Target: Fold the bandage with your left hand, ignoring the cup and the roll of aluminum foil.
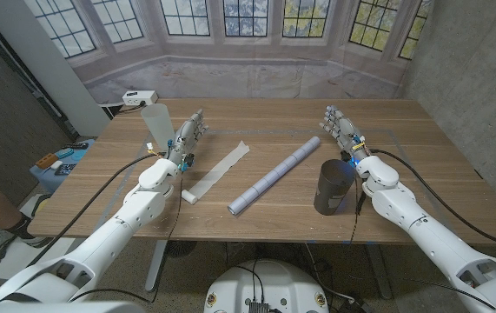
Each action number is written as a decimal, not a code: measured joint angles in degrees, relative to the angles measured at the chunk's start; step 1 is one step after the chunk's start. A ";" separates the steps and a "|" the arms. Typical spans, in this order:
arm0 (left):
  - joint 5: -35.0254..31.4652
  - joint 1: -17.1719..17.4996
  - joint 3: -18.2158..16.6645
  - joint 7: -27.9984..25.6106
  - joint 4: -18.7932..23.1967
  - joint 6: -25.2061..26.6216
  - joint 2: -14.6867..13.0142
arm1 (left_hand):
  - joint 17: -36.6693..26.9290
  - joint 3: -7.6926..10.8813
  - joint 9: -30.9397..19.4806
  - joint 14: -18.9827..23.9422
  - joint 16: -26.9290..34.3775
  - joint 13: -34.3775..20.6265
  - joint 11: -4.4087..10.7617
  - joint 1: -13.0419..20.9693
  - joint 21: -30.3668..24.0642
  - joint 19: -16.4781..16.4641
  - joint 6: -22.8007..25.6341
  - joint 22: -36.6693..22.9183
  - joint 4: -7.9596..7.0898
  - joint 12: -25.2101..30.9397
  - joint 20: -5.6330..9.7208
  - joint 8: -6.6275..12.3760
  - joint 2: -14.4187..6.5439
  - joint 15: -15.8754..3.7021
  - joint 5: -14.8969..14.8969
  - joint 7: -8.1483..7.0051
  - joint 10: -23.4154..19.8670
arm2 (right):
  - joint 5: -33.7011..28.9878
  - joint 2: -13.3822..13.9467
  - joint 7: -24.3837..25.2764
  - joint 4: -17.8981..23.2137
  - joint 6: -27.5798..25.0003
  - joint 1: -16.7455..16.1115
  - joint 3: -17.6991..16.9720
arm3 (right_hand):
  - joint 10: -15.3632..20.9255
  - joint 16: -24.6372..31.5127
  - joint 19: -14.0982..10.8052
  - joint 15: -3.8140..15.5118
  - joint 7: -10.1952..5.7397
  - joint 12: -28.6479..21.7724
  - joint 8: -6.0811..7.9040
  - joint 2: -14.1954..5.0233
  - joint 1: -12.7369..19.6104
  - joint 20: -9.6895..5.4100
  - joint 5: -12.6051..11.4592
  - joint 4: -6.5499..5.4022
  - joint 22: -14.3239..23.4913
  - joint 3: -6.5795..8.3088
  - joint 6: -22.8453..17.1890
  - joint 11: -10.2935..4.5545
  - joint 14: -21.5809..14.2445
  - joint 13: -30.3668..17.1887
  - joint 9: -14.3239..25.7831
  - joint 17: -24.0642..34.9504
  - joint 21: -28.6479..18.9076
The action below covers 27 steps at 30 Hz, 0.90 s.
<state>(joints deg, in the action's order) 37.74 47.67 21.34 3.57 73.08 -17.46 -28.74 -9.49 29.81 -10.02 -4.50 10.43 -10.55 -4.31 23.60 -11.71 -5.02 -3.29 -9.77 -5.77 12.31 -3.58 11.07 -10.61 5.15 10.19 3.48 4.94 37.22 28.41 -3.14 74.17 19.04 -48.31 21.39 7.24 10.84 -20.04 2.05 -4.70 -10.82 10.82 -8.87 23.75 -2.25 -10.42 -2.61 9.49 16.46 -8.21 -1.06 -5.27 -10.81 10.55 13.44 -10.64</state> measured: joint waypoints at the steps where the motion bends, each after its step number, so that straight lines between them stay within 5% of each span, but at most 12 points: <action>1: 0.01 0.00 0.00 0.05 0.00 -0.01 0.00 | 0.00 0.01 0.00 0.00 0.00 0.00 0.00 0.17 0.00 -0.12 0.00 0.00 0.01 0.00 0.12 0.00 0.17 0.00 0.00 0.00 0.00 | 0.00 -0.04 0.00 -0.05 0.00 0.00 0.01 | 0.00 0.00 0.00 0.00 0.00 0.00 0.00 0.02 0.02 0.00 0.00 0.00 0.00 0.00 0.00 0.00 0.00 0.00 0.00 -0.05 0.00; 14: 0.13 0.33 0.11 1.25 1.31 0.10 -1.19 | 0.01 0.79 0.01 0.00 0.00 0.01 0.00 0.45 0.00 -0.20 0.46 0.01 0.79 0.00 0.21 0.00 0.45 -0.01 0.00 0.41 0.00 | -0.31 -0.44 -1.79 -0.30 3.11 -0.08 0.12 | 0.31 0.00 0.00 0.00 0.20 0.00 0.00 0.02 0.02 0.00 0.00 0.24 0.00 0.24 -0.40 0.31 0.00 0.00 -0.01 -0.41 0.00; 27: -1.24 -1.23 0.99 3.26 1.53 1.55 -2.54 | 0.01 2.55 0.01 0.73 0.00 0.01 -0.62 2.41 0.00 -0.72 5.36 0.01 4.00 0.00 -0.31 0.45 0.64 0.71 0.60 2.23 -0.64 | -1.30 0.43 -1.70 0.79 3.45 -0.43 0.21 | 0.30 0.00 0.01 0.00 0.51 0.00 0.00 0.25 0.25 0.00 0.01 0.63 -0.01 0.63 -0.71 0.31 0.00 0.00 -0.01 -0.67 0.00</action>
<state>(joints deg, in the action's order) 36.50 46.44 22.33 6.83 74.61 -15.91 -31.28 -9.48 32.35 -10.01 -3.78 10.42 -10.54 -4.93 26.01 -11.71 -5.74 2.06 -9.76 -1.77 12.31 -3.90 11.53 -9.97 5.85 10.80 5.71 4.30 35.92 28.84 -4.84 74.96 22.49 -48.74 21.60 7.54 10.83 -20.03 2.05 -4.19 -10.81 10.82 -8.62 23.99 -2.25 -10.41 -1.98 9.48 17.09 -8.92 -0.74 -5.27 -10.81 10.54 12.77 -10.64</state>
